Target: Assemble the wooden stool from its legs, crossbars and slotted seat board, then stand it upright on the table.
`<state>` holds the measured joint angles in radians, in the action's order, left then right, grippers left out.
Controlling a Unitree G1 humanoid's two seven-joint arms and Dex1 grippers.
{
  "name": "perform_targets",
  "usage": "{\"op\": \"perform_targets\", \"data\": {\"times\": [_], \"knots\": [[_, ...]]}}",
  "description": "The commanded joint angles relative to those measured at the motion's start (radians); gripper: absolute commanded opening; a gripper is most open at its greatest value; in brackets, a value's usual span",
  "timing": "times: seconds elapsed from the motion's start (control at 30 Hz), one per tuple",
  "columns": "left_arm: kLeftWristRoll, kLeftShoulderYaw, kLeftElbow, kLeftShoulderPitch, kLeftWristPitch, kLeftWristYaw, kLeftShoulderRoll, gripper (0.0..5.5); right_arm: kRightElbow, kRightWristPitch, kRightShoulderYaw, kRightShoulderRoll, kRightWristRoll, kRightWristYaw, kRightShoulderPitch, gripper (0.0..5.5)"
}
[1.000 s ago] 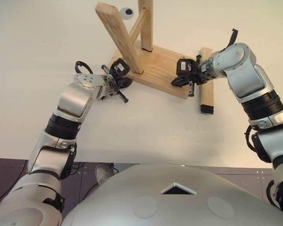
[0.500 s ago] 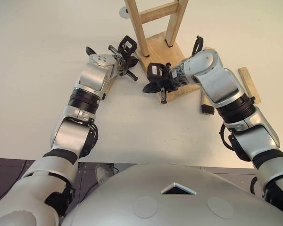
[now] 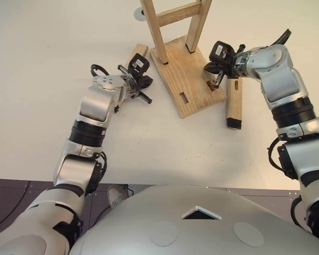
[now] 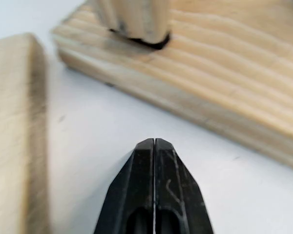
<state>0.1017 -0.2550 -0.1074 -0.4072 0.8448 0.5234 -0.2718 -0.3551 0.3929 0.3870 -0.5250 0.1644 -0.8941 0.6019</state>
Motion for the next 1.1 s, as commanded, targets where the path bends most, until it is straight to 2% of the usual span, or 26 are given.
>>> {"op": "perform_targets", "data": {"times": [0.03, 0.23, 0.37, 0.47, 0.57, 0.6, 0.7, 0.77, 0.93, 1.1], "knots": [[-0.007, -0.027, -0.044, -0.021, -0.005, -0.011, 0.04, 0.0, -0.058, 0.012, -0.047, 0.023, -0.007, 0.051, 0.02, 0.01], [-0.026, -0.036, -0.107, -0.012, -0.045, -0.024, 0.059, 0.0, -0.123, 0.008, -0.019, 0.013, 0.019, 0.042, 0.012, 0.01], [-0.028, -0.027, -0.12, -0.019, -0.054, -0.034, 0.065, 0.0, 0.021, 0.042, 0.022, -0.028, -0.014, -0.095, -0.052, 0.01], [-0.03, -0.02, -0.151, -0.027, -0.073, -0.037, 0.071, 0.0, 0.108, 0.08, 0.016, -0.046, -0.029, -0.132, -0.077, 0.01], [-0.027, -0.012, -0.158, -0.022, -0.077, -0.036, 0.068, 0.0, 0.079, 0.082, -0.038, -0.018, -0.009, -0.035, -0.054, 0.01], [-0.023, 0.01, -0.149, -0.023, -0.085, -0.044, 0.061, 0.0, 0.042, 0.087, -0.099, 0.007, -0.021, 0.047, -0.025, 0.01], [0.01, 0.163, -0.104, -0.062, -0.192, -0.128, 0.059, 0.0, 0.02, 0.183, -0.339, 0.041, -0.136, 0.213, 0.038, 0.74], [0.039, 0.273, -0.052, -0.087, -0.251, -0.195, 0.06, 0.0, 0.005, 0.214, -0.43, -0.008, -0.174, 0.237, 0.045, 1.07], [0.048, 0.332, 0.129, 0.02, -0.308, -0.283, 0.098, 0.0, -0.122, 0.176, -0.47, -0.205, -0.163, 0.162, -0.048, 1.86], [0.06, 0.385, 0.322, 0.192, -0.294, -0.36, 0.13, 0.0, -0.221, 0.071, -0.505, -0.393, -0.229, -0.093, -0.093, 2.65]]}}
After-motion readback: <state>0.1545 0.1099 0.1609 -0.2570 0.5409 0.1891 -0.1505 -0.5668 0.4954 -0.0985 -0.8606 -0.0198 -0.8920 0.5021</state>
